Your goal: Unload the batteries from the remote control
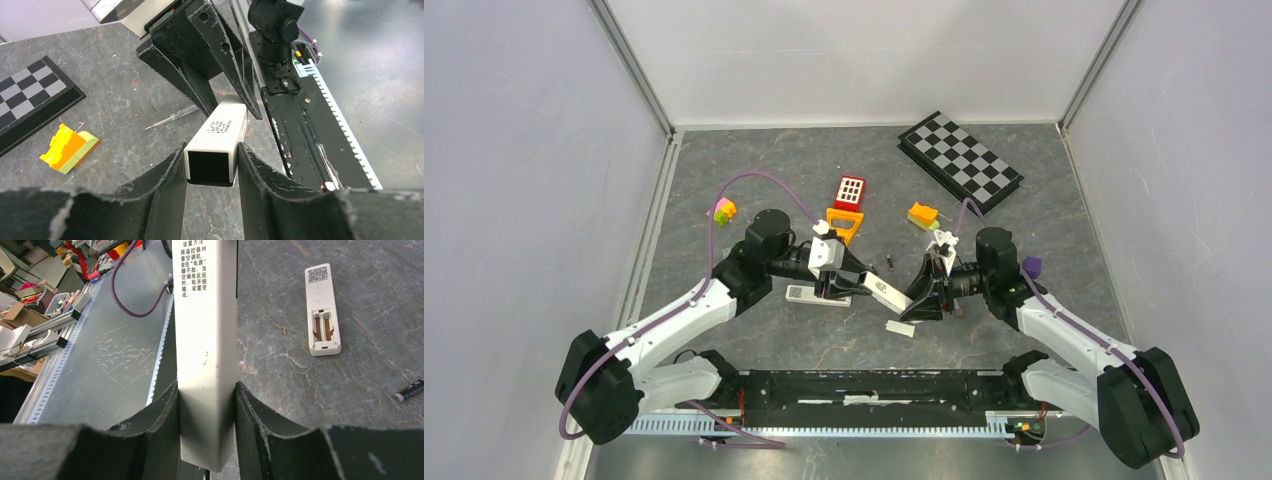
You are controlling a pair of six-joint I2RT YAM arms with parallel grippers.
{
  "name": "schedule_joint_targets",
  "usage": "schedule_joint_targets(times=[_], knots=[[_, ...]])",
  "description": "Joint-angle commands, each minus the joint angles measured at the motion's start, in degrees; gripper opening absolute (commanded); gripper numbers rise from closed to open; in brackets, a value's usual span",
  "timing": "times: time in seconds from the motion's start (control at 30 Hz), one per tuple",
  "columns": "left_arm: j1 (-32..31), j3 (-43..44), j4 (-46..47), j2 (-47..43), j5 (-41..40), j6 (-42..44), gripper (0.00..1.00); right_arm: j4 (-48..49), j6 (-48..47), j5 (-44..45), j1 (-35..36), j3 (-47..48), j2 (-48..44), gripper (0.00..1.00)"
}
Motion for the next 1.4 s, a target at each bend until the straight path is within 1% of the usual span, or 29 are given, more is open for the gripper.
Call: schedule_joint_targets(times=[0.0, 0.1, 0.23, 0.27, 0.33, 0.43, 0.53, 0.57, 0.8, 0.83, 0.9, 0.93, 0.97, 1.03, 1.1, 1.2, 1.23, 1.3, 1.37], knots=[[-0.4, 1.3, -0.6, 0.1, 0.4, 2.6, 0.46, 1.9, 0.4, -0.8, -0.1, 0.8, -0.1, 0.00], [-0.4, 1.3, -1.2, 0.1, 0.4, 2.9, 0.46, 1.8, 0.3, -1.0, -0.1, 0.9, -0.1, 0.00], [-0.4, 1.3, -1.3, 0.2, 0.0, 2.9, 0.49, 1.8, 0.2, -1.2, -0.1, 1.1, -0.2, 0.00], [-0.5, 1.4, -1.3, 0.4, 0.1, 2.9, 0.50, 1.8, 0.2, -1.2, -0.1, 1.1, -0.1, 0.00], [-0.5, 1.5, -1.3, 0.6, 0.2, 2.8, 0.57, 1.8, 0.1, -1.3, -0.1, 1.2, 0.2, 0.00], [-0.5, 1.6, -1.3, 0.8, 0.7, 2.8, 0.55, 1.9, -0.2, -1.4, -0.1, 1.2, 0.4, 0.00], [-0.5, 1.7, -1.3, 1.0, 1.0, 2.9, 0.55, 1.9, -0.3, -1.6, -0.1, 1.1, 0.4, 0.00], [-0.5, 1.7, -1.3, 1.1, 1.1, 3.0, 0.53, 1.9, -0.4, -1.6, -0.1, 1.1, 0.5, 0.00], [-0.5, 2.4, -1.2, 2.2, 2.8, 3.3, 0.31, 1.9, -0.5, -1.8, 0.0, 0.9, 0.8, 0.00], [-0.5, 2.4, -1.2, 2.3, 2.9, 3.4, 0.26, 1.8, -0.5, -1.7, -0.1, 0.9, 0.7, 0.00], [-0.5, 2.3, -1.3, 2.2, 3.3, 3.5, 0.10, 1.8, -0.5, -0.9, 0.0, 0.9, 0.9, 0.00], [-0.5, 2.3, -1.4, 2.2, 3.4, 3.8, 0.03, 1.7, -0.3, 0.9, -0.1, 1.0, 0.9, 0.04], [-0.5, 2.3, -1.5, 2.0, 3.4, 3.7, 0.02, 1.7, 0.0, 2.8, -0.1, 1.0, 1.0, 0.09], [-0.6, 2.0, -1.6, 1.6, 2.1, 3.6, 0.02, 1.8, 1.0, 6.5, -0.1, 1.0, 1.5, 0.32], [-0.9, 1.4, -1.6, 1.1, -0.3, 3.5, 0.02, 1.8, 2.7, 10.0, -0.1, 1.1, 2.5, 0.48], [-0.9, -0.1, -1.6, 0.4, -5.4, 3.0, 0.02, 1.7, 5.9, 14.4, -0.1, 1.2, 3.1, 0.59], [-0.9, -0.6, -1.5, 0.0, -6.6, 3.1, 0.02, 1.7, 7.0, 17.3, -0.1, 1.1, 2.9, 0.63], [-1.3, -2.4, -0.5, -0.7, -9.8, 3.0, 0.02, 1.8, 9.7, 21.6, -0.1, 0.9, 2.1, 0.69], [-2.0, -4.3, 1.0, -1.9, -12.3, 4.0, 0.02, 1.8, 11.4, 23.9, -0.1, 1.1, 1.2, 0.71]])
